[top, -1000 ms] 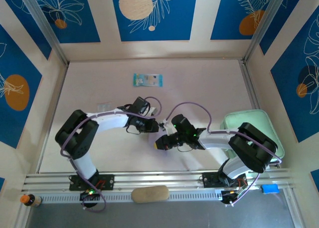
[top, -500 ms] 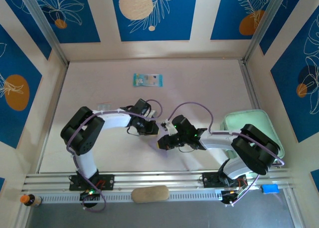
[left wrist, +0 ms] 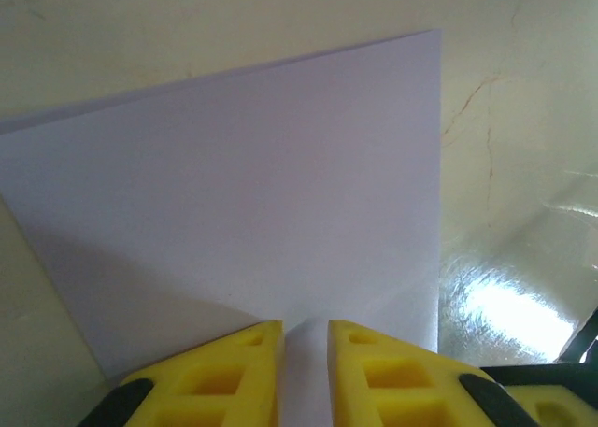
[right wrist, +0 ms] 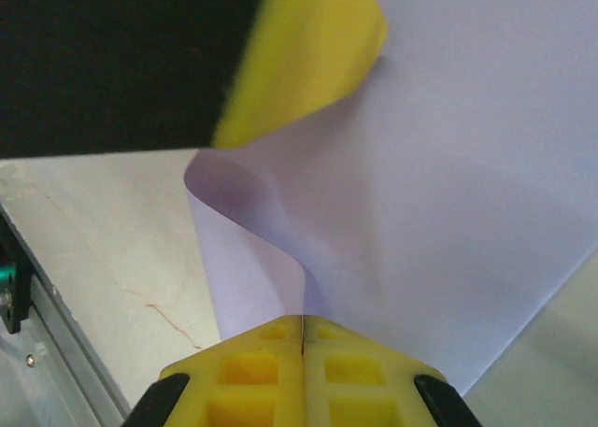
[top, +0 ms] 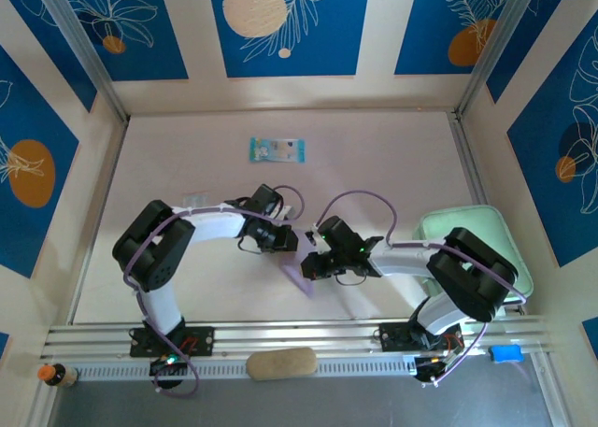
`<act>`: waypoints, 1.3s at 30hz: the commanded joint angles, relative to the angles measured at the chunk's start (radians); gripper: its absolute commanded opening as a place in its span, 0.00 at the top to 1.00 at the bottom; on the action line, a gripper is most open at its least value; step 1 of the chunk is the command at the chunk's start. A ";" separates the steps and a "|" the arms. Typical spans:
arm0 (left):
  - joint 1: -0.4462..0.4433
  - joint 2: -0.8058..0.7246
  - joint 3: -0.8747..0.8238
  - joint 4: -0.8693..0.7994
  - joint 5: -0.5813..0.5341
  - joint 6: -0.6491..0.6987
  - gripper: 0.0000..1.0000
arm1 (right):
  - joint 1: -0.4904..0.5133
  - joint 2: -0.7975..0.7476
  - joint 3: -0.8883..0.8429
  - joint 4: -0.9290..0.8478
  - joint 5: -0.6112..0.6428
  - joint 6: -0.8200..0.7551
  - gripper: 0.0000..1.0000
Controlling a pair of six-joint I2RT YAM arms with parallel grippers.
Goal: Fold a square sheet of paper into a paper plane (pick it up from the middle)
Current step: Third fold the triangle at the center of the table.
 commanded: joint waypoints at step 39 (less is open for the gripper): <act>0.007 0.073 0.018 -0.053 -0.032 0.038 0.87 | 0.014 0.023 0.108 -0.151 0.095 -0.061 1.00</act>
